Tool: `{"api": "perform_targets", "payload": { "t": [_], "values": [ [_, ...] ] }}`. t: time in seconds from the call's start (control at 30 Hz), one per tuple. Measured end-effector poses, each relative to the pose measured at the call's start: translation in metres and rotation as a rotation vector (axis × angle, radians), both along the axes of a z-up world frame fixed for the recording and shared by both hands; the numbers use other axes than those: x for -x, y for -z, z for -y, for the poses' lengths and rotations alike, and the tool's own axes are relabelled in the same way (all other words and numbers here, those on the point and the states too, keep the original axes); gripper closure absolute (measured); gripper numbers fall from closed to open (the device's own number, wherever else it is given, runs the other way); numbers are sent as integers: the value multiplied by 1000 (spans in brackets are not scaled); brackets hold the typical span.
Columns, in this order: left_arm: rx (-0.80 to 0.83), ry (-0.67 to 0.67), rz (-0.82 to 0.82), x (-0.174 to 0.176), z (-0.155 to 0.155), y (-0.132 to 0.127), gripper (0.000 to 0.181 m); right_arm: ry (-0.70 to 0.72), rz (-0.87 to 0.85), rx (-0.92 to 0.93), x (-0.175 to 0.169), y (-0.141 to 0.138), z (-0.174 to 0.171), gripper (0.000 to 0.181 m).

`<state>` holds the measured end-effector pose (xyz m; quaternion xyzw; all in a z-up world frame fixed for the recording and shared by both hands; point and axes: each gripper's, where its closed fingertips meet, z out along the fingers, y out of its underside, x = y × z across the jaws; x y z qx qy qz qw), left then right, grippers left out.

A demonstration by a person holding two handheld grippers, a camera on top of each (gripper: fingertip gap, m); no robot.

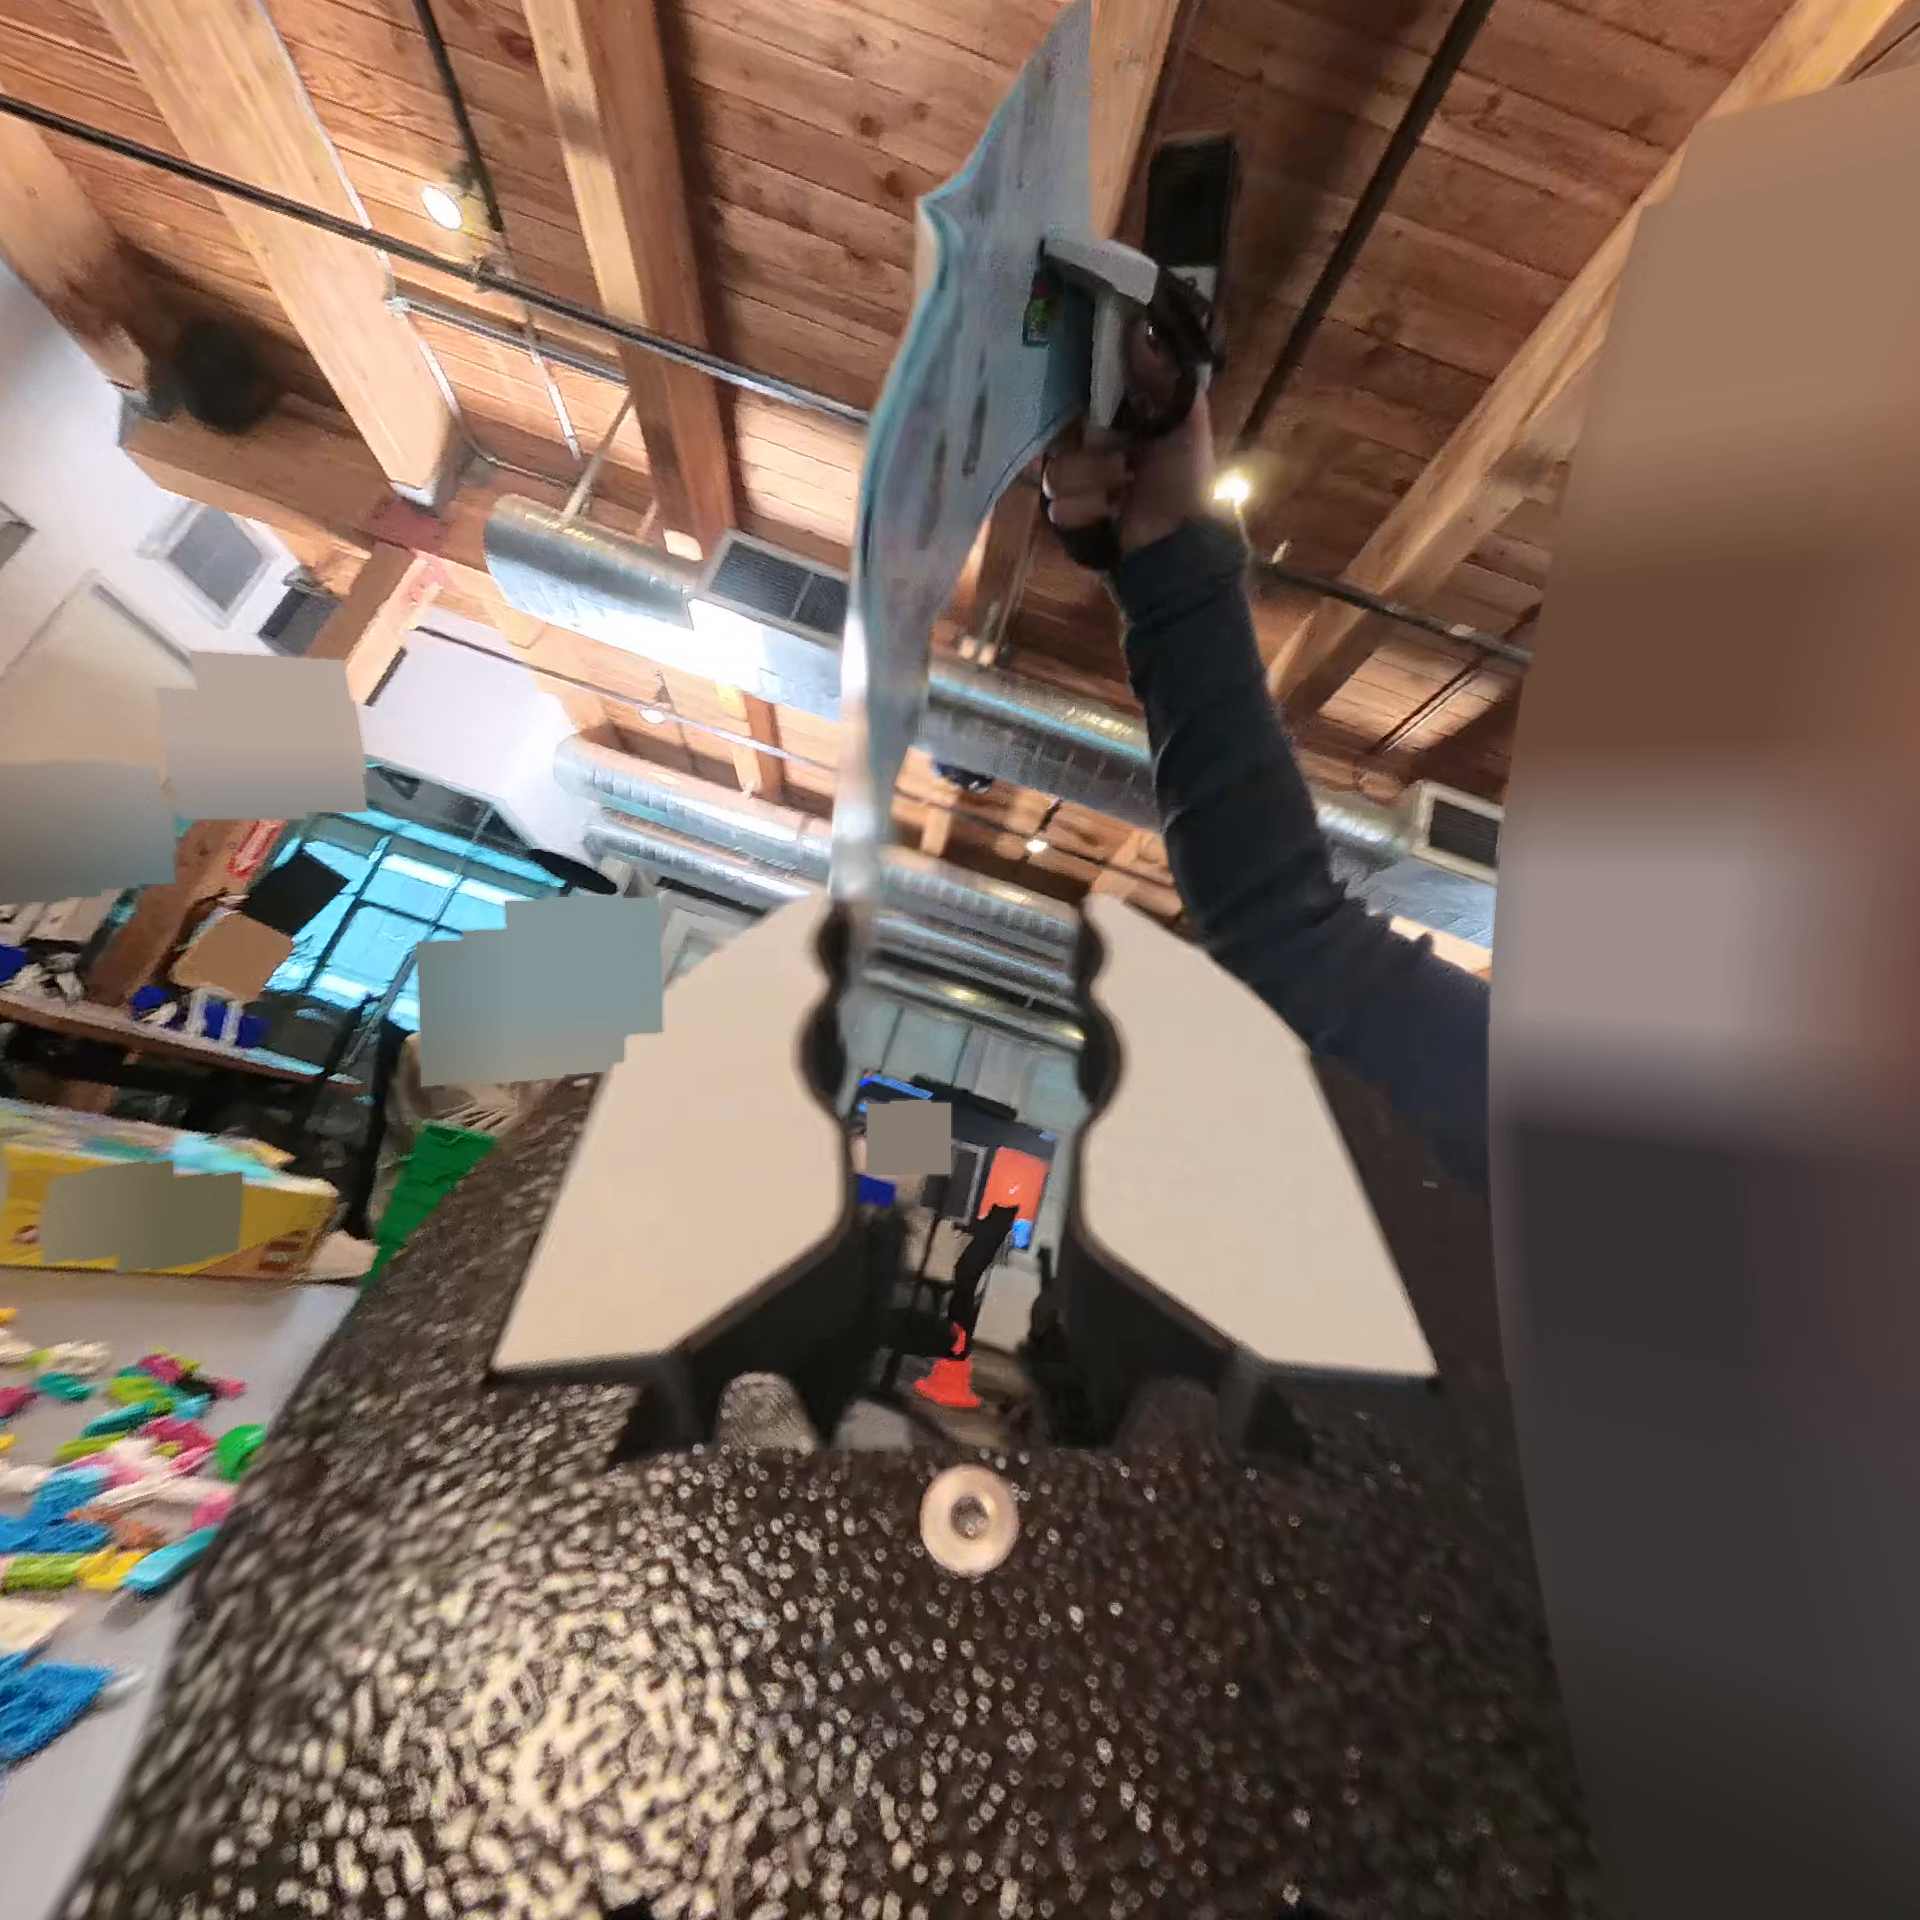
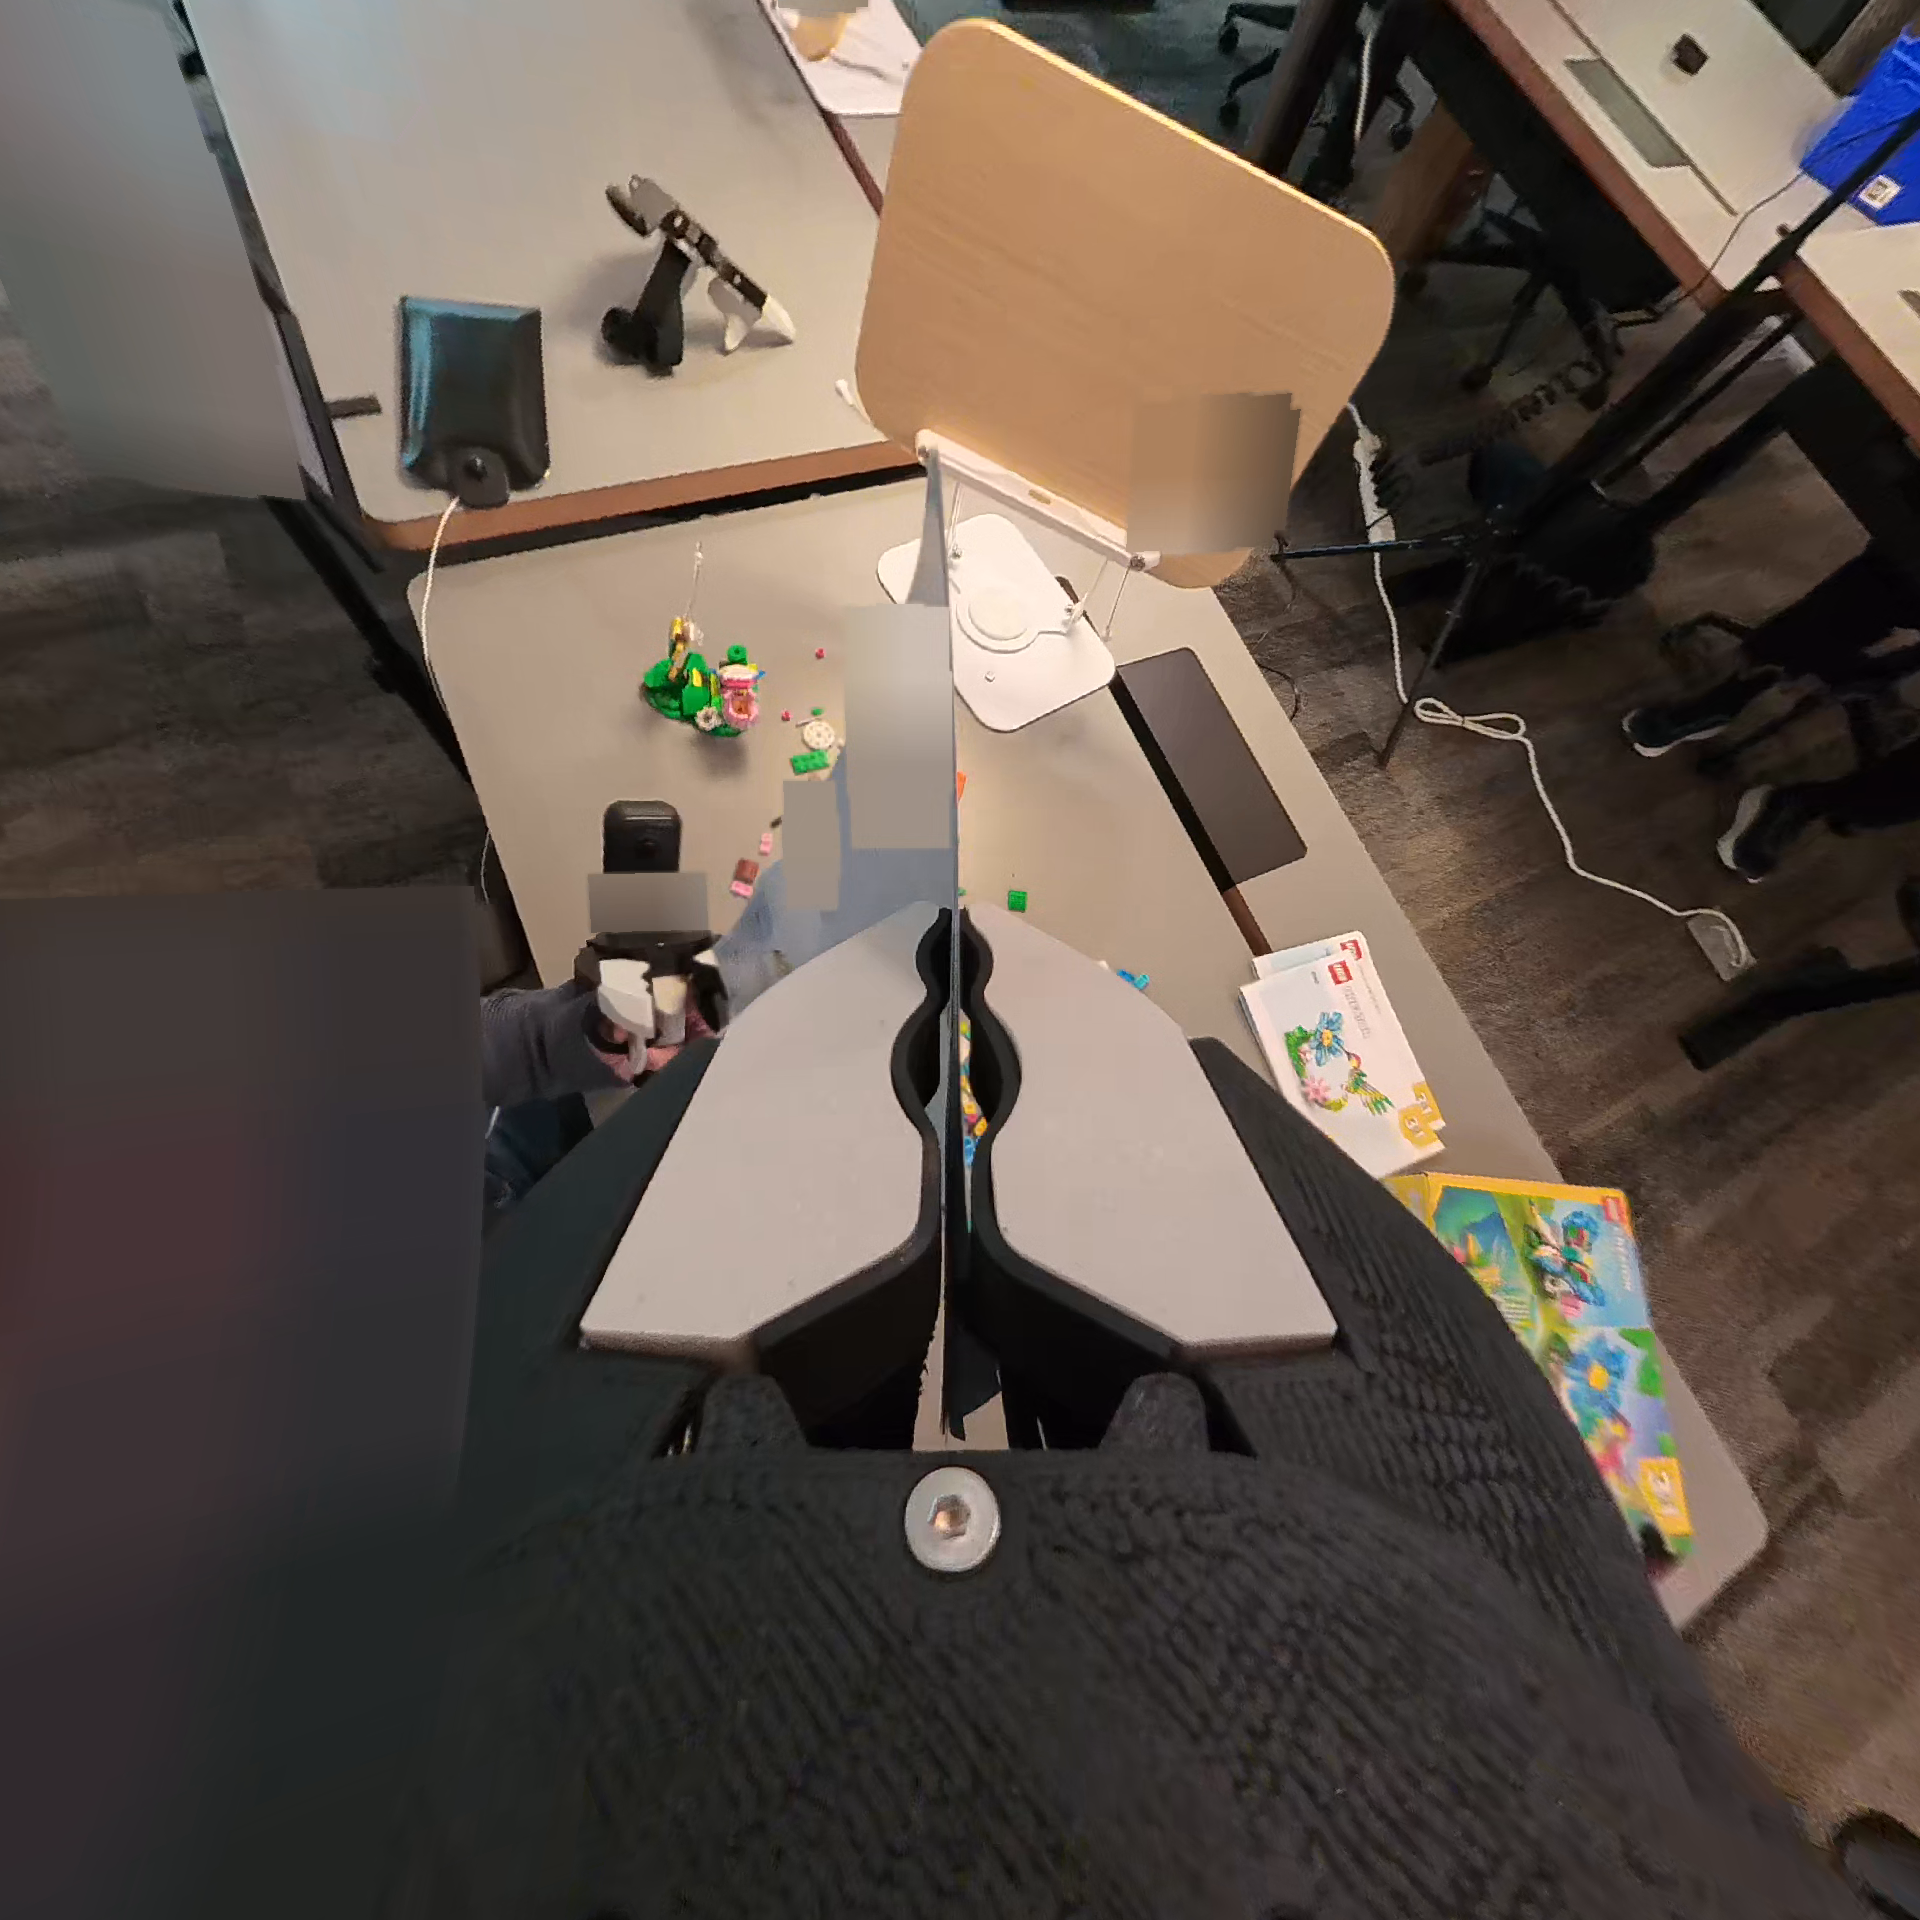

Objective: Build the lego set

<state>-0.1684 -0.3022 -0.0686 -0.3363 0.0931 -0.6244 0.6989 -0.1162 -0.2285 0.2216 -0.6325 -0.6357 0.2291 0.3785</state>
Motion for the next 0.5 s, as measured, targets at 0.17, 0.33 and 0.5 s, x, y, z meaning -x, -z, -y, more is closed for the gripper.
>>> {"api": "perform_targets", "payload": {
  "t": [0.17, 0.33, 0.5],
  "values": [
    [60, -187, -112, 41, -14, -16, 181, 5, -89, 57, 14, 8, -42, 181],
    [136, -572, -265, 142, -21, -65, 181, -47, -256, 120, 50, 19, -98, 181],
    [326, -984, -505, 268, -38, -118, 181, -123, -409, 160, 125, 57, -162, 181]
  ]
}}
